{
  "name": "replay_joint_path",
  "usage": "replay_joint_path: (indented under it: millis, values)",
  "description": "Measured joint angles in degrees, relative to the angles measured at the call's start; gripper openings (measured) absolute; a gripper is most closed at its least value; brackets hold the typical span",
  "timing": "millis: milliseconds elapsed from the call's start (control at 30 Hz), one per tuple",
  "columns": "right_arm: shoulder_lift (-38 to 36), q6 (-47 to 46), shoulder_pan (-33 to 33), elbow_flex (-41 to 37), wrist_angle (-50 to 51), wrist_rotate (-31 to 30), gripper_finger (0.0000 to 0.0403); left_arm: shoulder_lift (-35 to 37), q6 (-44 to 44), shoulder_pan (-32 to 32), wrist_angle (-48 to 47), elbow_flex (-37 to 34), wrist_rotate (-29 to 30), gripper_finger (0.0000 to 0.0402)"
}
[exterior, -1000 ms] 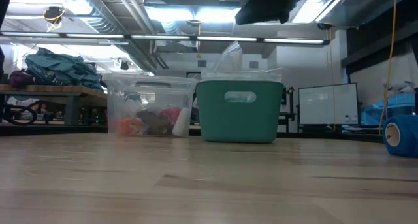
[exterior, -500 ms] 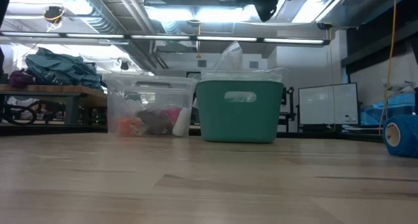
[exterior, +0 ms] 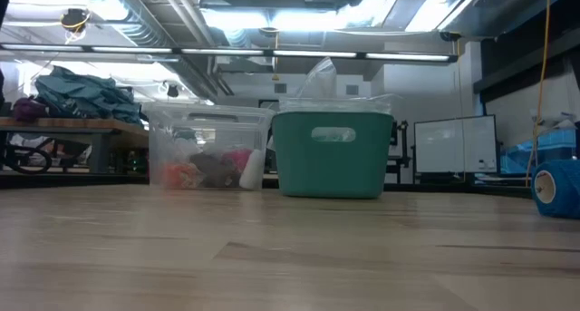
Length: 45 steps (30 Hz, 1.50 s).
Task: Roll bandage
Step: Open the transparent zip bag
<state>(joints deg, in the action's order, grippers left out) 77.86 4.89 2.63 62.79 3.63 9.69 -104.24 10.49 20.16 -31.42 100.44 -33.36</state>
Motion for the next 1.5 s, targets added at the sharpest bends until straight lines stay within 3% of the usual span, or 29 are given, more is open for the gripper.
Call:
replay_joint_path:
  millis: [100, 167, 300, 433, 767, 1033, 1267, 1500]
  values:
    - [-0.68, 3.73, -1.31, 2.72, 6.05, 1.08, 0.0076, 0.76, -2.89, 0.19, -2.23, 0.04, 5.36, 0.0]
    - [-1.94, 5.49, -2.31, 5.36, 12.61, 0.85, 0.0076, 1.58, -6.2, -0.17, -6.34, 0.04, 12.32, 0.0]
    - [-5.24, 9.22, -3.31, 10.4, 25.29, -6.43, 0.0076, 4.47, -10.44, -1.31, -14.03, 0.04, 28.99, 0.0]
    - [-9.71, 13.52, -3.18, 14.45, 32.93, -13.03, 0.0076, 8.53, -15.48, -4.45, -17.73, 0.07, 36.77, 0.0]
    - [-22.81, 15.13, -3.07, 16.06, 40.78, -20.21, 0.0076, 13.21, -28.54, -24.7, -16.0, 0.17, 46.29, 0.0001]
    - [-28.93, 16.68, -3.07, 16.01, 47.09, -27.63, 0.0076, 9.07, -36.5, -38.94, -10.61, 0.17, 45.78, 0.0014]
    - [-30.64, 16.76, -3.07, 16.0, 50.48, -36.1, 0.0076, 2.59, -31.55, -48.0, -11.08, 0.15, 45.6, 0.0095]
    - [-30.27, 17.84, -3.03, 15.98, 51.25, -36.69, 0.0076, -3.98, -34.9, -53.53, -4.64, 0.15, 45.45, 0.0188]
